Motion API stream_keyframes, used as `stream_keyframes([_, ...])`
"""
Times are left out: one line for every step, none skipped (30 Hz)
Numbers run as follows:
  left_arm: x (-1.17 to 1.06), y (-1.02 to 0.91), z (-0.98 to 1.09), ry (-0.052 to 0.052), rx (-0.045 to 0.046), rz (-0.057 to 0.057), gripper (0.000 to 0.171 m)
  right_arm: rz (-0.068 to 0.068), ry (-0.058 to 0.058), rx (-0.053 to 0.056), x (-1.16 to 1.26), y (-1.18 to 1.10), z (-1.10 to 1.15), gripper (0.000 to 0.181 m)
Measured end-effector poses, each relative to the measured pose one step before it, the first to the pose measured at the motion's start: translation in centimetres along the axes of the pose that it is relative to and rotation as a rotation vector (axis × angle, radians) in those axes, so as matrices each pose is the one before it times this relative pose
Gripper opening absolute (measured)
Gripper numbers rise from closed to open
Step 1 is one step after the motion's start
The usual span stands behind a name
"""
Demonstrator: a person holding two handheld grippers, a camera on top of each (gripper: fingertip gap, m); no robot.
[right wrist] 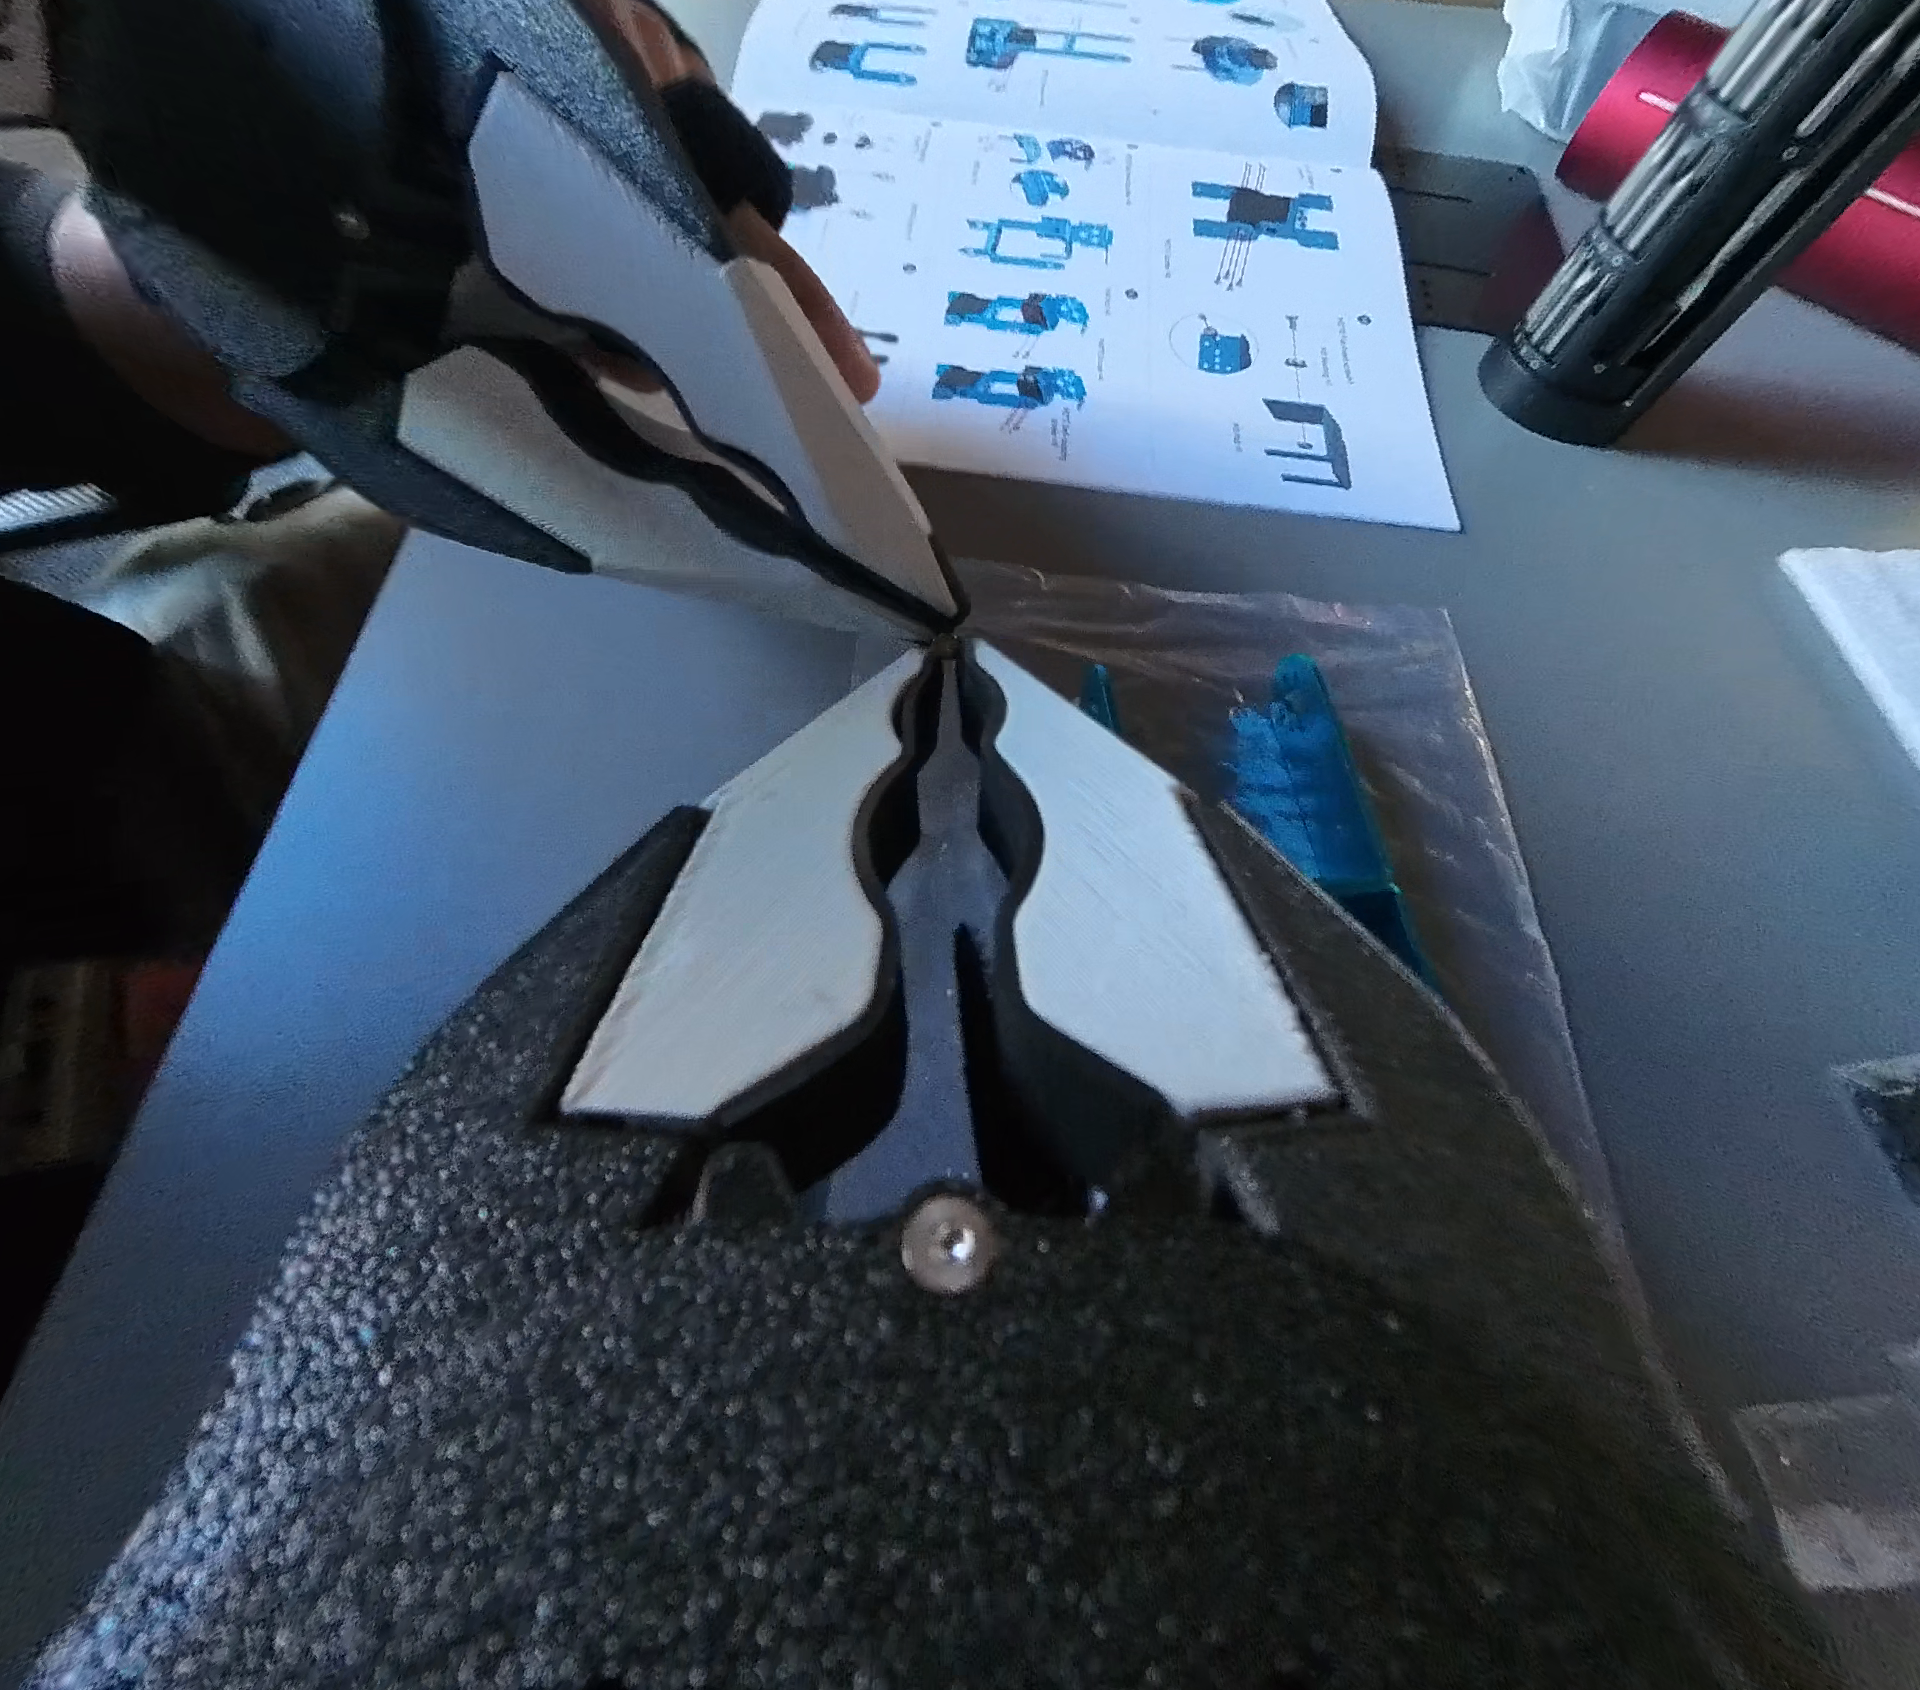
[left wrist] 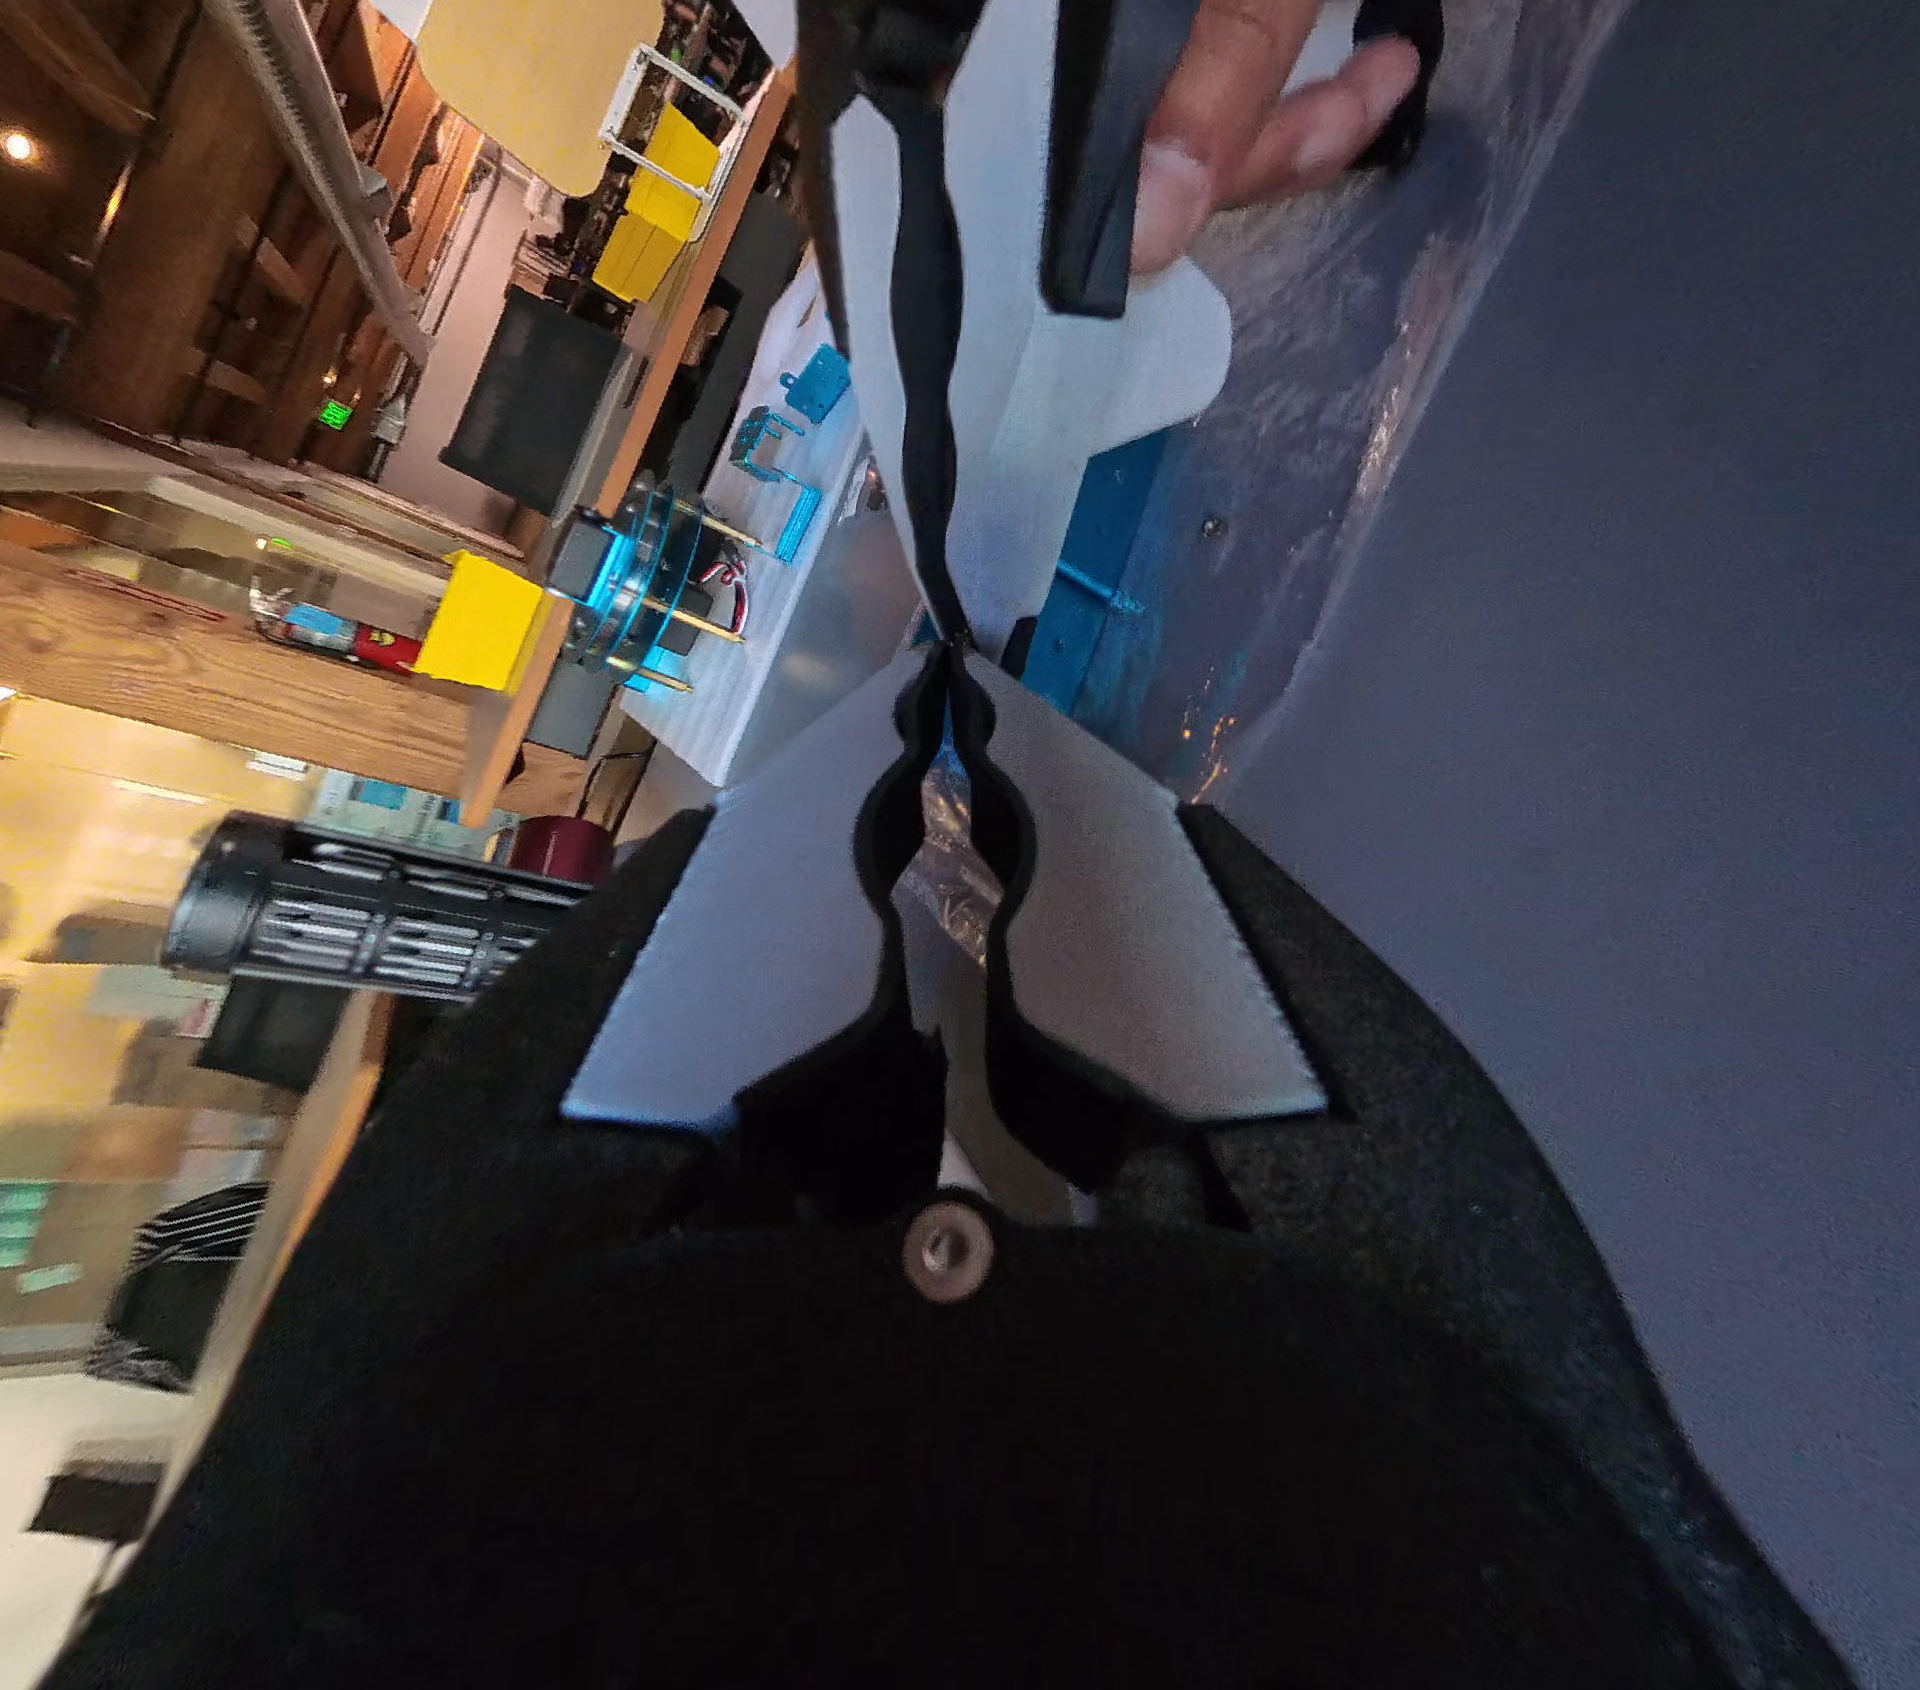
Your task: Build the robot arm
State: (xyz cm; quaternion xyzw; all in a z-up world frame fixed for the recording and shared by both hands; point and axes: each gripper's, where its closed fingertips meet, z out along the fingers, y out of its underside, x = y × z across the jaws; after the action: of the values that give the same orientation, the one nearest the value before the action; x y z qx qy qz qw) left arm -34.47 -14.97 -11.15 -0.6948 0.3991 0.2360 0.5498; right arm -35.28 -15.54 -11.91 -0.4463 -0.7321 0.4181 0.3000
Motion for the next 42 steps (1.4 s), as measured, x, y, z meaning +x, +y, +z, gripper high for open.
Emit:
stream_keyframes([0.1, 0.059, 0.062, -0.0046, -0.00497, 0.0169, 0.0, -0.0131, 0.0084, -0.009, 0.013, 0.159, 0.055, 0.002])
stream_keyframes([0.001, -0.017, 0.016, -0.0047, 0.00205, 0.0058, 0.0, -0.0105, 0.0045, -0.003, 0.01, 0.054, -0.024, 0.002])
stream_keyframes([-0.218, -0.115, -0.048, -0.0085, 0.0109, -0.0109, 0.0, -0.0018, -0.0002, 0.0081, 0.04, -0.141, -0.096, 0.002])
stream_keyframes([-0.3, -0.206, -0.113, 0.0029, 0.01676, -0.0496, 0.0, 0.0113, -0.0088, 0.0215, 0.023, -0.35, -0.187, 0.002])
stream_keyframes([-0.27, -0.235, -0.123, 0.0228, 0.01666, -0.0966, 0.0, 0.0209, -0.0178, 0.024, -0.003, -0.391, -0.246, 0.002])
stream_keyframes([-0.442, -0.261, -0.126, 0.0243, 0.0215, -0.1165, 0.001, 0.0267, -0.0252, 0.0267, -0.026, -0.442, -0.351, 0.002])
stream_keyframes([-0.621, -0.267, -0.133, 0.0194, 0.02554, -0.1245, 0.004, 0.0326, -0.0228, 0.0222, 0.072, -0.377, -0.43, 0.002])
stream_keyframes([-0.175, -0.188, -0.102, 0.0492, 0.02187, -0.1223, 0.007, 0.0371, -0.0285, 0.0219, 0.045, -0.364, -0.482, 0.002])
stream_keyframes([0.262, -0.062, -0.06, 0.068, 0.01276, -0.0932, 0.011, 0.0474, -0.0321, 0.0185, 0.069, -0.3, -0.494, 0.002])
stream_keyframes([-0.043, 0.07, 0.01, 0.0268, 0.00729, -0.0403, 0.013, 0.0595, -0.0395, 0.003, 0.041, -0.075, -0.451, 0.002])
stream_keyframes([-0.266, 0.256, 0.089, -0.0166, -0.00108, 0.0258, 0.013, 0.0702, -0.052, 0.0172, -0.125, -0.229, -0.431, 0.002])
stream_keyframes([-0.213, 0.208, 0.175, -0.0429, -0.00254, 0.0703, 0.014, 0.0762, -0.0735, 0.0269, -0.492, -0.379, -0.387, 0.002])
stream_keyframes([-0.162, -0.255, 0.132, -0.0593, 0.01894, 0.0786, 0.015, 0.0604, -0.0563, 0.039, -0.382, -0.571, -0.3, 0.002])
stream_keyframes([0.262, -0.565, 0.067, -0.0382, 0.03373, 0.0727, 0.016, 0.0386, -0.0305, 0.0503, -0.182, -0.635, -0.18, 0.002])
stream_keyframes([0.295, -0.665, 0.064, -0.0366, 0.03366, 0.0686, 0.018, 0.0304, -0.037, 0.0277, -0.341, -0.318, 0.024, 0.002])
stream_keyframes([-0.053, -0.648, 0.051, -0.058, 0.027, 0.0714, 0.021, 0.0332, -0.0423, 0.0124, -0.449, -0.102, 0.164, 0.002])
stream_keyframes([-0.304, -0.619, -0.01, -0.0665, 0.02215, 0.0703, 0.023, 0.0344, -0.0416, 0.0129, -0.451, -0.042, 0.248, 0.002])
stream_keyframes([0.036, -0.556, -0.056, -0.0366, 0.01856, 0.0688, 0.023, 0.0342, -0.0426, 0.0079, -0.429, 0.046, 0.296, 0.002])
stream_keyframes([-0.006, -0.642, -0.15, -0.0323, 0.02593, 0.0535, 0.023, 0.0275, -0.034, 0.0108, -0.31, 0.033, 0.292, 0.001])
stream_keyframes([-0.101, -0.566, -0.194, -0.0291, 0.02358, 0.0356, 0.023, 0.0186, -0.0213, 0.0051, -0.114, 0.104, 0.263, 0.001])
stream_keyframes([-0.316, -0.479, -0.184, -0.0323, 0.01909, 0.0209, 0.022, 0.0092, -0.0121, -0.0008, -0.012, 0.163, 0.205, 0.001])
stream_keyframes([-0.226, -0.301, -0.108, -0.0203, 0.01069, 0.0148, 0.023, 0.0015, -0.0047, -0.0028, 0.047, 0.165, 0.128, 0.002])
stream_keyframes([-0.149, -0.181, -0.068, -0.014, 0.00629, 0.0126, 0.023, 0.0005, -0.017, 0.0086, -0.215, -0.081, 0.014, 0.002])
stream_keyframes([-0.1, -0.127, -0.038, -0.012, 0.00721, 0.0119, 0.022, -0.0013, -0.0094, 0.006, -0.16, -0.125, -0.048, 0.001])
stream_keyframes([0.181, 0.053, 0.024, 0.0061, -0.00333, 0.0072, 0.018, -0.0065, 0.005, -0.0027, -0.011, -0.031, -0.053, 0.001])
stream_keyframes([0.158, 0.092, 0.042, 0.0036, -0.00436, 0.0072, 0.014, -0.0114, 0.0118, -0.0033, 0.073, -0.012, -0.068, 0.002])
stream_keyframes([0.051, 0.028, 0.0, -0.0035, 0.00222, 0.0095, 0.011, -0.01, -0.0027, 0.0028, -0.144, -0.085, -0.075, 0.001])
stream_keyframes([0.117, 0.02, -0.016, 0.0035, -0.00006, 0.0092, 0.008, -0.0029, -0.0044, 0.0001, -0.132, -0.05, -0.067, 0.001])
stream_keyframes([0.118, 0.025, -0.031, 0.0047, -0.00143, 0.0089, 0.008, -0.0019, 0.0059, -0.0128, 0.057, 0.15, -0.023, 0.002])
stream_keyframes([0.049, -0.008, -0.022, -0.0012, 0.00165, 0.0072, 0.008, -0.0004, 0.0031, -0.0062, 0.005, 0.071, 0.003, 0.002])
stream_keyframes([0.052, -0.014, -0.026, -0.001, 0.00045, 0.0077, 0.008, -0.0004, 0.0026, -0.005, -0.008, 0.058, 0.006, 0.002])
stream_keyframes([0.073, 0.006, -0.026, -0.0006, -0.00033, 0.01, 0.009, -0.0016, 0.0068, -0.0085, 0.063, 0.105, 0.022, 0.002])
stream_keyframes([0.02, -0.068, -0.056, -0.0066, 0.00498, 0.0136, 0.009, 0.0024, 0.0001, -0.0064, -0.024, 0.086, 0.041, 0.002])
stream_keyframes([0.01, -0.131, -0.085, -0.0076, 0.00597, 0.0175, 0.01, 0.006, -0.0069, -0.0055, -0.078, 0.083, 0.033, 0.002])
stream_keyframes([-0.021, -0.247, -0.116, -0.0103, 0.01165, 0.02, 0.01, 0.0078, -0.0111, -0.0044, -0.139, 0.069, 0.032, 0.002])
stream_keyframes([-0.018, -0.203, -0.079, -0.0092, 0.00794, 0.0184, 0.01, 0.0099, -0.0108, -0.0023, -0.134, 0.041, 0.066, 0.002])
stream_keyframes([-0.009, -0.074, -0.047, -0.0053, 0.00252, 0.0129, 0.01, 0.0076, -0.0074, 0.0007, -0.071, 0.01, 0.03, 0.002])
stream_keyframes([-0.037, -0.156, -0.082, -0.0056, 0.00907, 0.0104, 0.009, 0.0069, -0.0095, -0.001, -0.101, 0.014, 0.024, 0.001])
stream_keyframes([-0.033, -0.155, -0.072, -0.0061, 0.00988, 0.0095, 0.009, 0.009, -0.0165, -0.0036, -0.214, 0.037, 0.046, 0.002])
stream_keyframes([0.024, 0.07, 0.014, 0.0016, -0.00321, 0.0078, 0.009, 0.0068, -0.0007, -0.0032, 0.003, 0.009, 0.001, 0.001])
stream_keyframes([0.019, 0.094, 0.036, 0.0015, -0.00298, 0.0023, 0.009, -0.0007, 0.0098, -0.0023, 0.135, -0.015, -0.034, 0.001])
stream_keyframes([0.014, 0.06, 0.054, 0.0023, -0.00069, -0.005, 0.008, -0.0093, 0.0096, -0.0008, 0.058, -0.029, -0.024, 0.002])
